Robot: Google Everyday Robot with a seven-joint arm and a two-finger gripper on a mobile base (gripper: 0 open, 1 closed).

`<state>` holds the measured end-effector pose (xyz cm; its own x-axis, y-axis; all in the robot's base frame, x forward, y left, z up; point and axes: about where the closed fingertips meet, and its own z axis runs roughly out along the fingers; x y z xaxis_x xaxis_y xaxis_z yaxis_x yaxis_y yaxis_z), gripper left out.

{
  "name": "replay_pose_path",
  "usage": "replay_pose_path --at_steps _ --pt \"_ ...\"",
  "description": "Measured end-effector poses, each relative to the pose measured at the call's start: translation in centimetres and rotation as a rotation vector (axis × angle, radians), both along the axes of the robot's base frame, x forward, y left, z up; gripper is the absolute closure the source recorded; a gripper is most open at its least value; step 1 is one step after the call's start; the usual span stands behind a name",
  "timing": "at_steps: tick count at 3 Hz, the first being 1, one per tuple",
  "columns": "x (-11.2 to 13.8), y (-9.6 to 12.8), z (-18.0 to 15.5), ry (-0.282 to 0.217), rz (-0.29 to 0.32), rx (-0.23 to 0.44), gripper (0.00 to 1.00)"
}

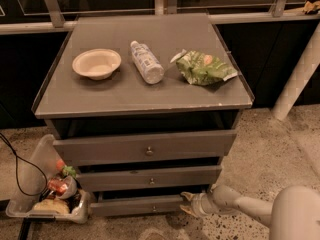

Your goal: Open bottom drawer

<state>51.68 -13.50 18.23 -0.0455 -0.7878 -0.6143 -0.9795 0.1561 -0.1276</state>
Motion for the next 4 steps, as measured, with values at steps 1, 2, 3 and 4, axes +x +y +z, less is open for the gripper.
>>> replay_pose_path --at_steps 1,2,3,4 --pt "0.02 -0.01 0.34 0.0 0.0 0.0 1.0" --pt "0.02 -0.01 0.34 0.0 0.0 0.0 0.82" --pt "0.02 0.0 0.34 0.0 0.0 0.0 0.59" --pt "0.02 0.0 0.34 0.0 0.0 0.0 0.36"
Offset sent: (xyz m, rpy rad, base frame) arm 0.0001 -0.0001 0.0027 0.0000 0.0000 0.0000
